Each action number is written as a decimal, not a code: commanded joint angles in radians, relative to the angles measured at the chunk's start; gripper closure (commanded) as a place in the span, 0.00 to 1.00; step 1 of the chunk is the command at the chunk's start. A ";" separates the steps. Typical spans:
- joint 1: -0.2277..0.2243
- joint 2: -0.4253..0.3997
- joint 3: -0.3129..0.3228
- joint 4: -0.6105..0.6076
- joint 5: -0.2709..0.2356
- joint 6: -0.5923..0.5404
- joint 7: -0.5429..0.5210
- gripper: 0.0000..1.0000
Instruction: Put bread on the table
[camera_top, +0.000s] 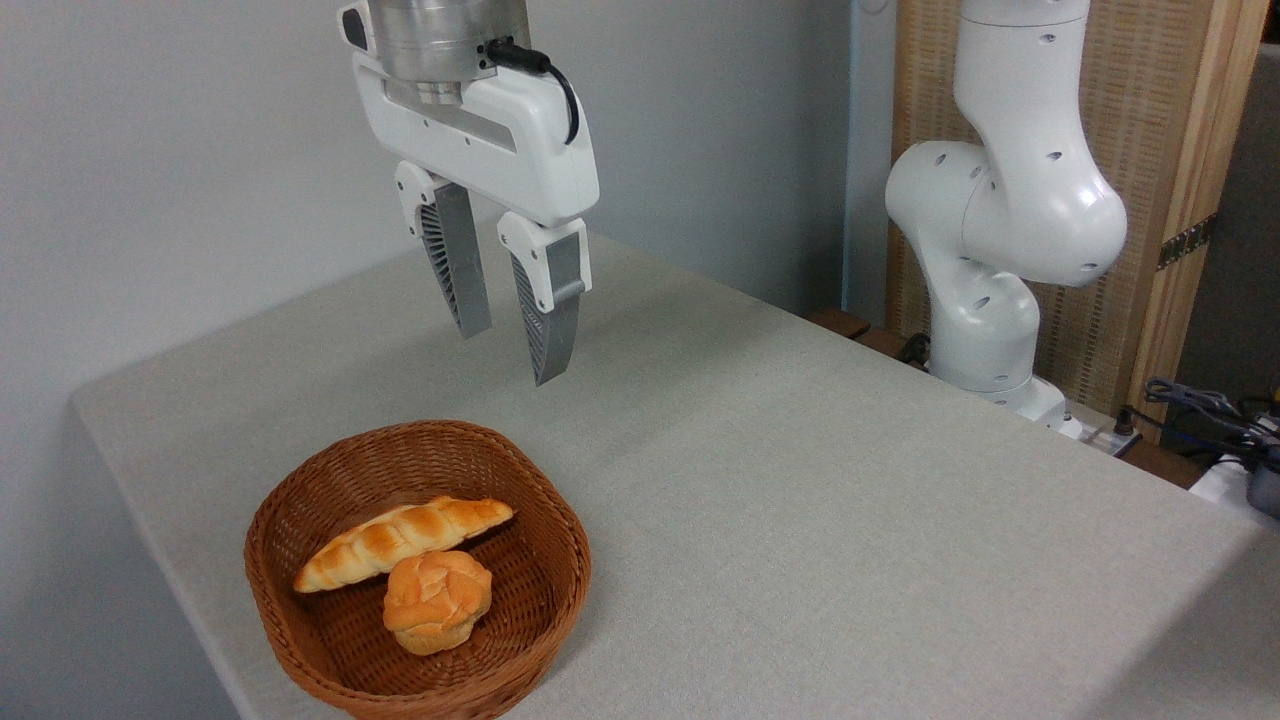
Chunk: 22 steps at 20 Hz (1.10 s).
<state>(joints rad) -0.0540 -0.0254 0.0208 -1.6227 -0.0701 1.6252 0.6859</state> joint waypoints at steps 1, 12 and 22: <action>0.002 0.002 0.005 0.012 0.006 -0.007 0.011 0.00; 0.000 -0.002 0.005 0.003 0.006 0.001 0.012 0.00; -0.010 -0.010 -0.008 -0.135 -0.004 0.249 0.014 0.00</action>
<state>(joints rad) -0.0585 -0.0234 0.0143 -1.6997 -0.0702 1.7895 0.6859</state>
